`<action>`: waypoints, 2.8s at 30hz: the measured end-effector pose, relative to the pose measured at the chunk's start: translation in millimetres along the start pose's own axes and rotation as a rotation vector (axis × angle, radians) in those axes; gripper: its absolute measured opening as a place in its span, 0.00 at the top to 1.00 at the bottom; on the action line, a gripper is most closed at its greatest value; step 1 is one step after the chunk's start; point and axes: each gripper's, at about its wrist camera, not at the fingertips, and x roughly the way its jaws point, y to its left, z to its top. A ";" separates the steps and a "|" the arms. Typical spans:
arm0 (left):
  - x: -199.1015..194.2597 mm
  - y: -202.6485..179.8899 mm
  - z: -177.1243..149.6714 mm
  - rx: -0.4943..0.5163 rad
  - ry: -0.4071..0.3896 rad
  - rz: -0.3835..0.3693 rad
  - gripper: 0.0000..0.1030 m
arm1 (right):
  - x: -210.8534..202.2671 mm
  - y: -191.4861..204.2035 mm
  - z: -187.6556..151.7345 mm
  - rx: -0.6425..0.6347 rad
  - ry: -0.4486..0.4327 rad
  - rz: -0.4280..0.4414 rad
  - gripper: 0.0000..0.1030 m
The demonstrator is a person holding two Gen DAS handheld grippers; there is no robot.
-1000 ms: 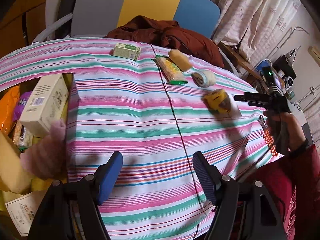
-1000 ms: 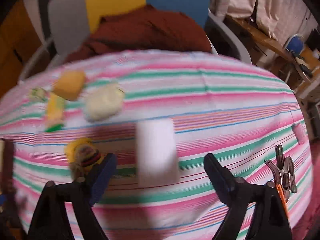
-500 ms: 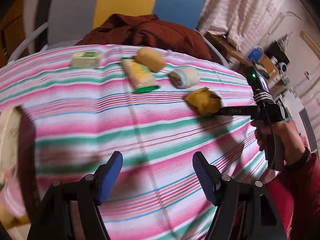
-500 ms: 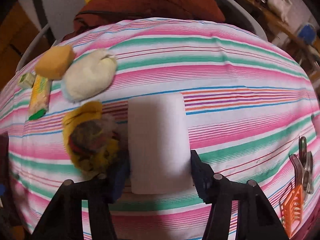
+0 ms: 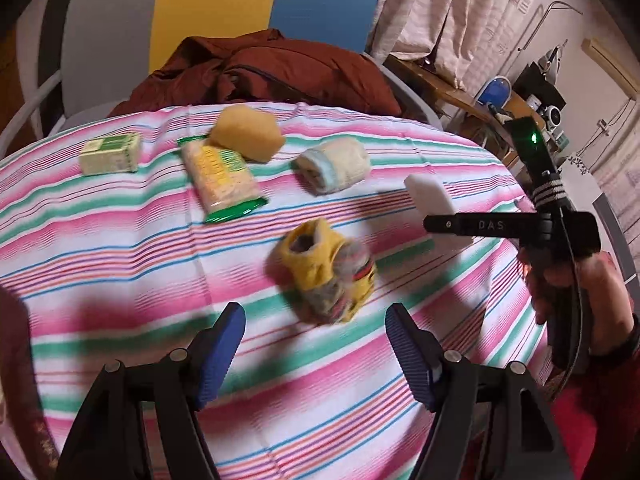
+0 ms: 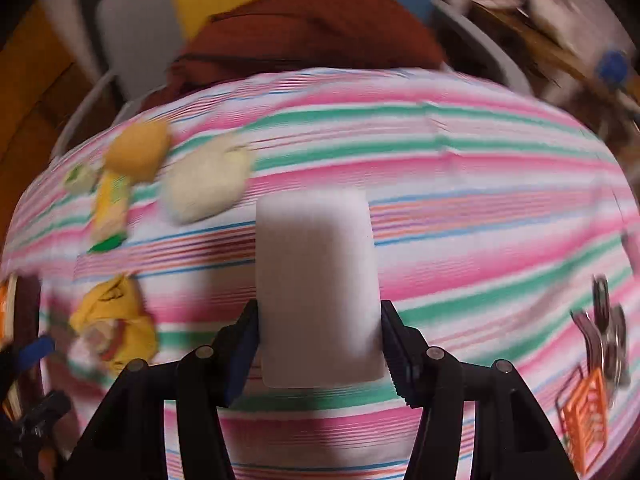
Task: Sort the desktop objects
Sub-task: 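Grasp the yellow patterned sock with the left tool while the right holds the white sponge, then carry the yellow sock and white sponge toward the gold tray with both tools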
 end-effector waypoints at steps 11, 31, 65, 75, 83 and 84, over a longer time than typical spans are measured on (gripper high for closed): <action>62.1 -5.1 14.7 -0.012 0.099 0.036 0.33 | -1.9 -1.5 -3.1 -0.009 0.010 0.036 0.44; 6.9 47.5 -59.0 -0.168 -0.100 -0.098 0.65 | 6.0 5.4 0.7 -0.034 0.005 0.025 0.44; -221.2 182.2 -190.9 -0.340 -0.409 0.053 0.65 | -64.0 242.9 -56.7 -0.472 -0.113 0.150 0.44; -239.8 271.0 -233.5 -0.575 -0.388 0.157 0.65 | -97.6 399.0 -127.6 -0.636 -0.024 0.453 0.43; -230.9 303.0 -253.2 -0.623 -0.342 0.186 0.65 | -82.7 429.5 -160.4 -0.651 0.058 0.491 0.43; -231.6 302.3 -253.2 -0.622 -0.343 0.193 0.64 | -79.5 429.8 -161.5 -0.645 0.066 0.487 0.43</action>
